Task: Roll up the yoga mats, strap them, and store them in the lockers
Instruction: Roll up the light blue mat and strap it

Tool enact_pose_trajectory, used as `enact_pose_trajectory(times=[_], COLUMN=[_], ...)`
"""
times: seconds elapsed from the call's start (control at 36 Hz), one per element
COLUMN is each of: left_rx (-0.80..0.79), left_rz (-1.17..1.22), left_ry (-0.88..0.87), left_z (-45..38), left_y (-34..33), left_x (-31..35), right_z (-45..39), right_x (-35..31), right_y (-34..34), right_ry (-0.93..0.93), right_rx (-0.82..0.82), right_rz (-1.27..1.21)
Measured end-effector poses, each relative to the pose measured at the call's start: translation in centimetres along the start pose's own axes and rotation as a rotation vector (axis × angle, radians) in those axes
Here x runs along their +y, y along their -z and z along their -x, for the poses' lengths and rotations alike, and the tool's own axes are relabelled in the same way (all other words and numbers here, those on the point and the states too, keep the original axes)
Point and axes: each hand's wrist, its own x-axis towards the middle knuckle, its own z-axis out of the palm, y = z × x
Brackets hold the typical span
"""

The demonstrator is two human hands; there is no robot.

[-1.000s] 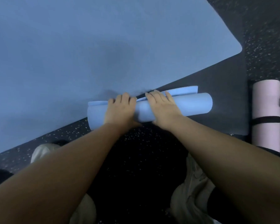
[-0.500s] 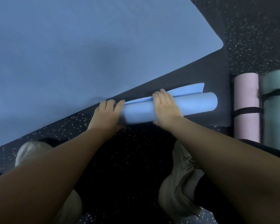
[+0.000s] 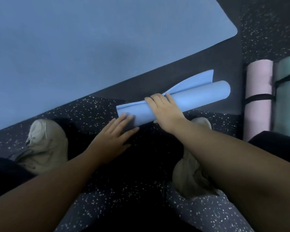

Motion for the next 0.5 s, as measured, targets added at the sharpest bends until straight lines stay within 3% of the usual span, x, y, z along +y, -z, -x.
enact_pose_trajectory(times=[0.25, 0.42, 0.5], left_rx=[-0.102, -0.607, -0.671], left_rz=[-0.118, -0.104, -0.067], left_ry=[-0.178, -0.141, -0.158], left_z=[2.0, 1.7, -0.1], left_y=[-0.3, -0.5, -0.3], left_x=[2.2, 4.4, 5.6], right_z=[2.5, 2.2, 1.9], right_x=[0.5, 1.1, 1.4], right_y=[0.3, 1.8, 2.1], right_ry=[-0.057, -0.093, -0.103], right_rx=[-0.011, 0.051, 0.084], right_rz=[-0.019, -0.085, -0.108])
